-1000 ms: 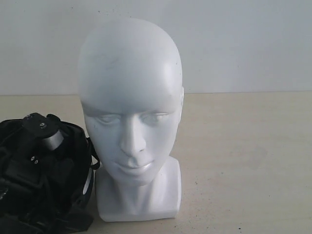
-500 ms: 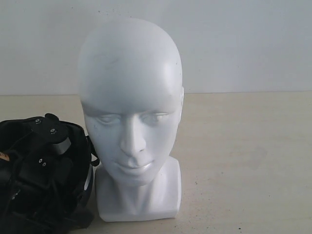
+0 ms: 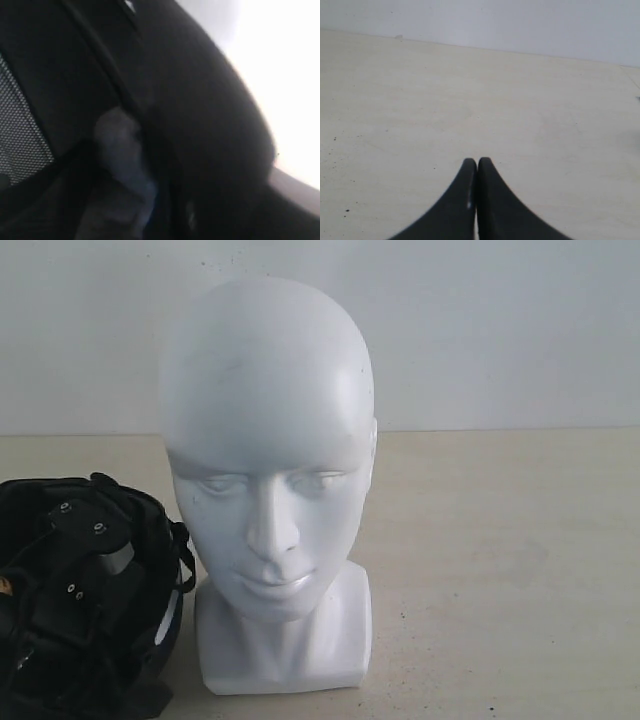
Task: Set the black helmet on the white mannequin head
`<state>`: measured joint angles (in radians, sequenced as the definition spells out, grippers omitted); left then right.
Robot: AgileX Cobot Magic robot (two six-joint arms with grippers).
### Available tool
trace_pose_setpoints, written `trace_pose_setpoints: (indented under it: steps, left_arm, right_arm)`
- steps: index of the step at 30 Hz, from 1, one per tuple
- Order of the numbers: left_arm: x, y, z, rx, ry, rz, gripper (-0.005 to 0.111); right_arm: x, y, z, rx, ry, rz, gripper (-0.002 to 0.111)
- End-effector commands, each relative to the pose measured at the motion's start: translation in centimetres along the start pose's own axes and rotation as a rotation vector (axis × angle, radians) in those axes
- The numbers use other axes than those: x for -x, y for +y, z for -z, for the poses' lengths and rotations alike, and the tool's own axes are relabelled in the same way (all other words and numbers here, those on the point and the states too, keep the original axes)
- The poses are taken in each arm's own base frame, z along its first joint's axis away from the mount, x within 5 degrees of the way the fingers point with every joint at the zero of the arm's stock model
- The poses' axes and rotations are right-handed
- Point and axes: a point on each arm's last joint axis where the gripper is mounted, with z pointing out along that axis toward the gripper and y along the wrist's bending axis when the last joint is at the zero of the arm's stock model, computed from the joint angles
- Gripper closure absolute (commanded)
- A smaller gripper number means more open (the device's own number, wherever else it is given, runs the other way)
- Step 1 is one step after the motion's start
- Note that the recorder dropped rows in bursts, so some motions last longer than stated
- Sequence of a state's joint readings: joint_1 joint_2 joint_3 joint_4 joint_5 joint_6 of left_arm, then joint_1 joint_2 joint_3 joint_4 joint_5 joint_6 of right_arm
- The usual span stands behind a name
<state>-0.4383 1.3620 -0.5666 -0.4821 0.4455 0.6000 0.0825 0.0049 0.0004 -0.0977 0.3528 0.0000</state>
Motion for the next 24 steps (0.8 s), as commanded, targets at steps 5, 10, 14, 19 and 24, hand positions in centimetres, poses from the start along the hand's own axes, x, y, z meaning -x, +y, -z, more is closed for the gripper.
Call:
trace_pose_setpoints:
  steps: [5, 10, 14, 19, 24]
  left_arm:
    - [-0.28, -0.04, -0.11, 0.003, 0.012, -0.001, 0.041]
    - [-0.34, 0.04, -0.11, 0.012, 0.018, -0.022, 0.044]
    - [-0.38, 0.12, -0.11, 0.020, 0.024, -0.044, 0.058]
    - [-0.54, 0.06, -0.10, 0.014, 0.041, -0.051, 0.098]
    - [-0.90, -0.17, -0.06, -0.011, 0.084, -0.004, 0.102]
  right_arm:
    - [0.13, -0.04, 0.04, -0.006, -0.016, 0.003, 0.108]
    - [0.13, -0.04, 0.04, -0.006, -0.016, 0.003, 0.108]
    - [0.13, -0.04, 0.04, -0.006, -0.016, 0.003, 0.108]
    - [0.13, -0.04, 0.04, -0.006, -0.016, 0.003, 0.108]
    - [0.13, -0.04, 0.04, -0.006, -0.016, 0.003, 0.108]
